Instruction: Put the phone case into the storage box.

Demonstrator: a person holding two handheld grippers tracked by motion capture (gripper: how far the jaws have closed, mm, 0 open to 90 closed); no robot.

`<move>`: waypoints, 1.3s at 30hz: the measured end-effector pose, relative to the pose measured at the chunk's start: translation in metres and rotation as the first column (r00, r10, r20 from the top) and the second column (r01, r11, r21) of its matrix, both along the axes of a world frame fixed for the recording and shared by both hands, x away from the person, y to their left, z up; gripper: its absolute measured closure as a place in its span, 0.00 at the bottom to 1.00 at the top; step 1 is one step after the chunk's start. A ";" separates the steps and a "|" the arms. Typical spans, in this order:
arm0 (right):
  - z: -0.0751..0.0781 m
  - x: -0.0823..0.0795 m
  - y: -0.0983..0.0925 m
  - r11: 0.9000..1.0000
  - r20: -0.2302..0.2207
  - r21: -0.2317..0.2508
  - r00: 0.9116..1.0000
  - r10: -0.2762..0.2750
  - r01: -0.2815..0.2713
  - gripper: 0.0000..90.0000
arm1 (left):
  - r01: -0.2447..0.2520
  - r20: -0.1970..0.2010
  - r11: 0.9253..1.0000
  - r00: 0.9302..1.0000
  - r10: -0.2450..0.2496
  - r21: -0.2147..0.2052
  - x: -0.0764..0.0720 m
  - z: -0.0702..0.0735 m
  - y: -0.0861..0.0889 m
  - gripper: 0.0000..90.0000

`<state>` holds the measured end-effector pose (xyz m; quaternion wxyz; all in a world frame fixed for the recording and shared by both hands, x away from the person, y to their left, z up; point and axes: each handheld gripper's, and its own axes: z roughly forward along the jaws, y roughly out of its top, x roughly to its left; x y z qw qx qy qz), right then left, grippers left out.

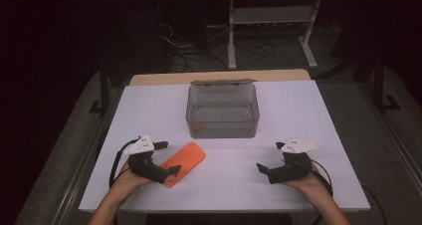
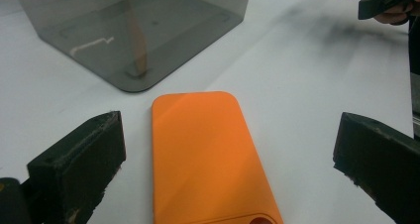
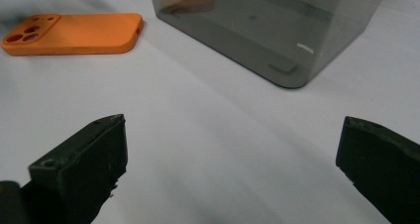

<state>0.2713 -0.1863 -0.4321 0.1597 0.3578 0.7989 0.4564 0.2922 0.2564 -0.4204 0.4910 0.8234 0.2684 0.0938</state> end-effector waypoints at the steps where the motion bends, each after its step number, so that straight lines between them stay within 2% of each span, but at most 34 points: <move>1: 0.000 0.000 0.000 1.000 0.000 0.000 1.000 0.000 0.000 0.00 | -0.006 -0.001 1.000 1.000 0.006 0.001 0.000 0.001 0.001 0.00; 23: 0.000 0.000 0.000 1.000 0.001 -0.003 1.000 0.002 -0.002 0.00 | -0.039 0.021 0.999 0.999 0.038 0.023 0.008 0.010 0.007 0.00; 39: 0.001 0.000 0.000 1.000 0.002 0.001 1.000 0.000 0.000 0.00 | -0.067 0.044 0.997 0.997 0.066 0.028 0.019 0.023 -0.007 0.00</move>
